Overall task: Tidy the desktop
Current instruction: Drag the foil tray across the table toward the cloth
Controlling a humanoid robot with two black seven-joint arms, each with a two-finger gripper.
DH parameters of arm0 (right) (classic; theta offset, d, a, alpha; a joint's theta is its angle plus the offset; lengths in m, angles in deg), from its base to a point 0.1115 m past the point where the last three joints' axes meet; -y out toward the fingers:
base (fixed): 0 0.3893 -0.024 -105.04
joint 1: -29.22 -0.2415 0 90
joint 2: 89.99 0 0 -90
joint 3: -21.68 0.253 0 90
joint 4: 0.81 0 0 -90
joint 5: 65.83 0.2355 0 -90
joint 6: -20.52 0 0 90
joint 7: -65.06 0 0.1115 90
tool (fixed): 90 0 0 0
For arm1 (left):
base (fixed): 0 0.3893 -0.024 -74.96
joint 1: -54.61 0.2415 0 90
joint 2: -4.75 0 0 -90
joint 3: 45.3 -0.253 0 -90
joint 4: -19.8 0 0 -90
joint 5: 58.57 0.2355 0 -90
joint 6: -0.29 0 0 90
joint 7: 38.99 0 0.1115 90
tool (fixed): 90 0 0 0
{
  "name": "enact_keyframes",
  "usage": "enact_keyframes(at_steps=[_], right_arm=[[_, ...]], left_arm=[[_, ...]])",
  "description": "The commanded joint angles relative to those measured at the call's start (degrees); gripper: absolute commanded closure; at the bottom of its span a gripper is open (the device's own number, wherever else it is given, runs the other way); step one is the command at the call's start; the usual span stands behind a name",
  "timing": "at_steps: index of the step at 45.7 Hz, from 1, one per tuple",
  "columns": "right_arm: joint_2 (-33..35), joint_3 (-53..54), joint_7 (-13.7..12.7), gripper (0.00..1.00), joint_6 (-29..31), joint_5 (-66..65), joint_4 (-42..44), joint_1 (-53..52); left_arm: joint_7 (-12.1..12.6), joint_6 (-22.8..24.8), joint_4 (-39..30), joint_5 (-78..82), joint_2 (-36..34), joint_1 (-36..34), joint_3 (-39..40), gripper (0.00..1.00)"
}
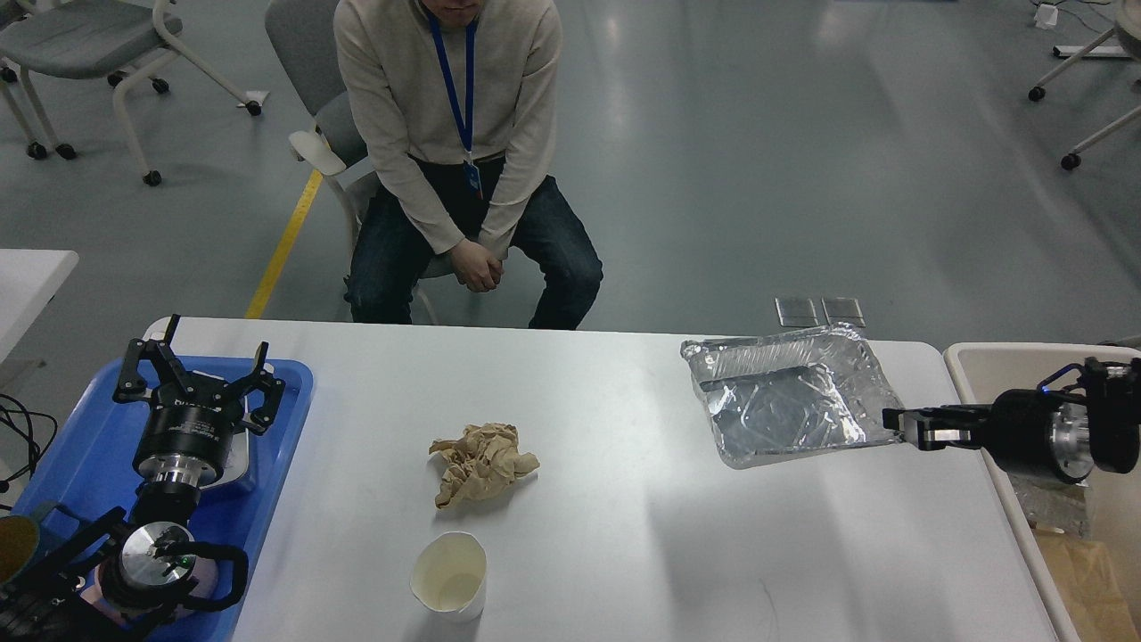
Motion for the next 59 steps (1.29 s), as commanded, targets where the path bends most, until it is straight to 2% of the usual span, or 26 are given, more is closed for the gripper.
enact_keyframes(at_steps=[1,15,30,38,45,50,53,59], right_arm=[[-2.63,-1.25,-0.19,1.0,-0.15,-0.69,0.7,-0.61],[-5.97,-1.34,-1.15,1.0,-0.32,-1.12,2.73,-0.62],[-5.89,-1.42,-1.15,1.0,-0.41,-1.12,2.81,-0.7],[-5.36,-1.6,-1.15,1.0,-0.41,-1.04,2.73,-0.79],[-5.09,-1.6,-1.15,1.0,-0.41,-1.04,2.81,-0.79],[-5.09,-1.6,-1.15,1.0,-0.41,-1.04,2.81,-0.79],[-5.01,-1.6,-1.15,1.0,-0.41,-1.04,2.81,-0.79],[-4.66,-1.6,-1.15,1.0,-0.41,-1.04,2.81,-0.79]], left_arm=[[-0.01,-0.02,0.01,-0.09,-0.45,-0.25,0.01,0.04],[-0.01,0.42,0.01,0.09,-0.98,-0.51,-0.52,0.04],[0.51,0.86,-4.2,4.91,-9.5,-0.34,-2.45,0.04],[0.16,0.77,-11.41,12.65,-18.1,0.01,-3.5,0.04],[0.6,0.86,-12.74,20.64,-27.68,-0.51,-3.68,0.04],[0.6,1.56,-14.49,32.75,-33.66,-2.0,-4.3,0.04],[0.6,5.23,-15.55,40.93,-38.05,-4.02,-4.38,0.04],[0.08,22.1,-15.2,49.3,-44.74,-9.03,-3.86,0.04]])
